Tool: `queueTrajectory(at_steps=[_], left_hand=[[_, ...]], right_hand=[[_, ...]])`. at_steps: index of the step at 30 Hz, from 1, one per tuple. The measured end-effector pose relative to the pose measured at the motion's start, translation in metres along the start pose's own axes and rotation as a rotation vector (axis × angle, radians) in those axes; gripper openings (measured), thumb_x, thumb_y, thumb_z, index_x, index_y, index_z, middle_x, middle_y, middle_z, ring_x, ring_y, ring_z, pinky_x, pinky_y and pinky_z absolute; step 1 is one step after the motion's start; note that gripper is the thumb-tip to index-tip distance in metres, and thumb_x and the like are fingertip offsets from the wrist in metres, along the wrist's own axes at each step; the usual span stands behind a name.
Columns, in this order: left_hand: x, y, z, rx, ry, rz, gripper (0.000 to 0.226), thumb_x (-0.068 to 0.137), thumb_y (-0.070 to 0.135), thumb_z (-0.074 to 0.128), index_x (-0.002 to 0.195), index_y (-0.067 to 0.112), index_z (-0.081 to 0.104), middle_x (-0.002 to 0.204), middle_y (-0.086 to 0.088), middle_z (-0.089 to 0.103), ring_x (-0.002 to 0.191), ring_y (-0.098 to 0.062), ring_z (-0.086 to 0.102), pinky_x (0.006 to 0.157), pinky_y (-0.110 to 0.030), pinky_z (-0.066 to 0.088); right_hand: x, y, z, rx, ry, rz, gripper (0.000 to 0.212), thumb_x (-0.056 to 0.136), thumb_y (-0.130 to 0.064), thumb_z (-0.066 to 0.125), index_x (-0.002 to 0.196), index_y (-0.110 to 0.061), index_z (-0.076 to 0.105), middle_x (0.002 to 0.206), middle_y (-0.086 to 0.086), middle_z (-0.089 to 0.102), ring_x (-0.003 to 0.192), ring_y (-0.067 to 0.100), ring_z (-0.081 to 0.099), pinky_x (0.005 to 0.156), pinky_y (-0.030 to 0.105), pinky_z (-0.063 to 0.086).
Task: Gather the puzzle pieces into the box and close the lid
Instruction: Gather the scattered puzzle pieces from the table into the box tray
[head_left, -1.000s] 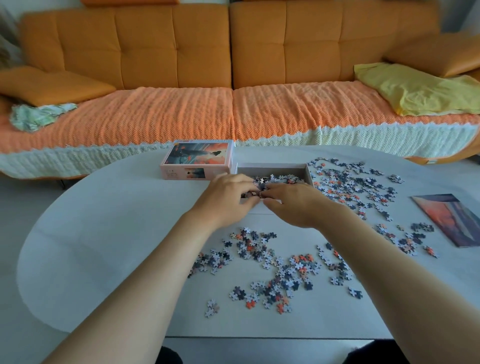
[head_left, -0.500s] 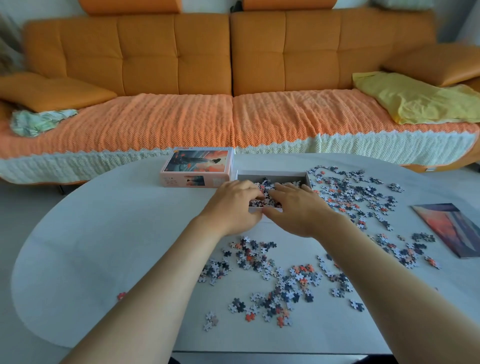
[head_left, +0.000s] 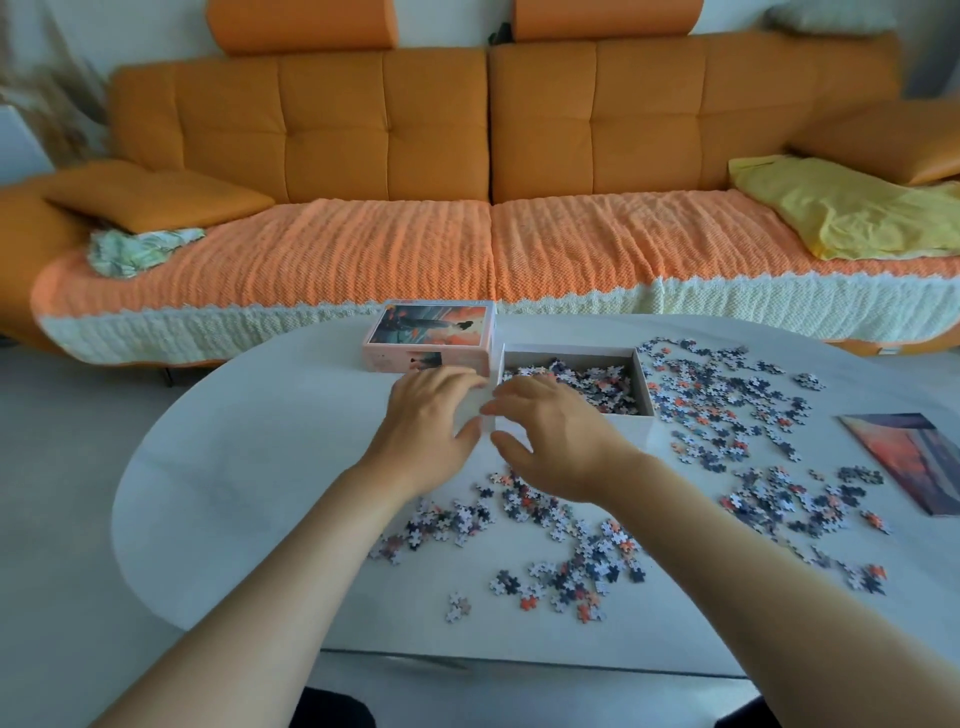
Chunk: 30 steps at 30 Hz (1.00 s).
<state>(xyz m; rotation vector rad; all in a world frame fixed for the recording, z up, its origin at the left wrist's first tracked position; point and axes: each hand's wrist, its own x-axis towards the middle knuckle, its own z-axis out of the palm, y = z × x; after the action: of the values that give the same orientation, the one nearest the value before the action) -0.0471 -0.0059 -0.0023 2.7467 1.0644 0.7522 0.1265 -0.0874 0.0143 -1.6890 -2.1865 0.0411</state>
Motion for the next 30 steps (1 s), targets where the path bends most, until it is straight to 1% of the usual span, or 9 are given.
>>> queueTrajectory(at_steps=[3, 6, 9, 11, 15, 18, 21, 25, 30], left_hand=[[-0.03, -0.012, -0.016, -0.026, -0.092, -0.09, 0.041, 0.095, 0.028, 0.054, 0.136, 0.024, 0.049, 0.139, 0.008, 0.048, 0.132, -0.014, 0.038, 0.111, -0.035, 0.022], [-0.063, -0.024, -0.029, -0.008, -0.179, -0.16, 0.045, 0.097, 0.026, 0.048, 0.142, 0.025, 0.042, 0.147, 0.008, 0.041, 0.138, -0.012, 0.031, 0.116, -0.033, 0.018], [-0.096, -0.038, -0.043, 0.051, -0.292, -0.263, 0.052, 0.099, 0.032, 0.04, 0.149, 0.03, 0.027, 0.158, 0.011, 0.022, 0.146, -0.008, 0.014, 0.121, -0.037, 0.004], [-0.117, -0.047, -0.052, 0.083, -0.384, -0.337, 0.057, 0.1, 0.037, 0.036, 0.153, 0.032, 0.015, 0.162, 0.01, 0.008, 0.148, -0.009, 0.002, 0.12, -0.04, -0.004], [-0.141, -0.048, -0.048, 0.15, -0.502, -0.421, 0.071, 0.099, 0.056, 0.028, 0.155, 0.027, -0.004, 0.162, 0.006, -0.012, 0.148, -0.012, -0.013, 0.12, -0.041, -0.008], [-0.138, -0.041, -0.035, 0.175, -0.504, -0.368, 0.088, 0.086, 0.075, 0.012, 0.154, 0.024, -0.011, 0.16, 0.004, -0.021, 0.146, -0.012, -0.021, 0.12, -0.041, -0.01], [-0.122, -0.026, -0.021, 0.112, -0.492, -0.28, 0.081, 0.093, 0.069, 0.015, 0.154, 0.024, -0.013, 0.16, 0.005, -0.023, 0.145, -0.01, -0.022, 0.12, -0.039, -0.01], [-0.095, 0.0, 0.002, 0.128, -0.505, -0.181, 0.081, 0.094, 0.068, 0.015, 0.155, 0.021, -0.01, 0.161, 0.003, -0.019, 0.147, -0.011, -0.019, 0.12, -0.039, -0.009], [-0.065, 0.021, 0.022, 0.066, -0.503, -0.074, 0.081, 0.093, 0.069, 0.014, 0.155, 0.02, -0.006, 0.163, 0.003, -0.012, 0.147, -0.01, -0.016, 0.121, -0.035, -0.007]], right_hand=[[-0.013, -0.034, 0.017, 0.026, -0.132, -0.008, 0.052, 0.094, -0.046, 0.044, 0.141, -0.024, 0.046, 0.142, 0.004, 0.046, 0.128, 0.025, 0.042, 0.108, 0.043, 0.035], [-0.03, -0.062, 0.031, -0.018, -0.276, -0.004, 0.069, 0.095, -0.059, 0.035, 0.153, -0.023, 0.02, 0.16, 0.006, 0.016, 0.147, 0.023, 0.011, 0.119, 0.041, 0.011], [-0.04, -0.08, 0.046, -0.028, -0.365, 0.0, 0.078, 0.094, -0.066, 0.025, 0.155, -0.026, -0.003, 0.162, 0.002, -0.01, 0.148, 0.018, -0.015, 0.121, 0.042, -0.005], [-0.042, -0.085, 0.058, -0.06, -0.4, -0.024, 0.078, 0.093, -0.067, 0.023, 0.154, -0.03, -0.008, 0.161, 0.0, -0.017, 0.146, 0.016, -0.022, 0.12, 0.042, -0.009], [-0.038, -0.088, 0.07, -0.118, -0.382, -0.104, 0.071, 0.095, -0.063, 0.022, 0.154, -0.032, -0.001, 0.162, -0.002, -0.012, 0.148, 0.015, -0.015, 0.119, 0.042, -0.009], [-0.034, -0.081, 0.065, -0.157, -0.377, -0.073, 0.066, 0.099, -0.058, 0.02, 0.155, -0.028, 0.001, 0.162, -0.003, -0.008, 0.148, 0.014, -0.01, 0.12, 0.041, -0.008], [-0.034, -0.065, 0.057, -0.217, -0.387, 0.017, 0.066, 0.099, -0.058, 0.016, 0.155, -0.026, 0.001, 0.162, 0.0, -0.008, 0.149, 0.017, -0.009, 0.12, 0.044, -0.006], [-0.042, -0.04, 0.046, -0.209, -0.385, 0.111, 0.064, 0.096, -0.062, 0.011, 0.153, -0.035, 0.004, 0.162, 0.001, -0.006, 0.149, 0.02, -0.006, 0.12, 0.049, 0.001], [-0.053, -0.015, 0.037, -0.097, -0.356, 0.14, 0.07, 0.091, -0.065, 0.007, 0.154, -0.034, 0.009, 0.163, -0.001, 0.004, 0.149, 0.017, -0.001, 0.122, 0.04, 0.004]])
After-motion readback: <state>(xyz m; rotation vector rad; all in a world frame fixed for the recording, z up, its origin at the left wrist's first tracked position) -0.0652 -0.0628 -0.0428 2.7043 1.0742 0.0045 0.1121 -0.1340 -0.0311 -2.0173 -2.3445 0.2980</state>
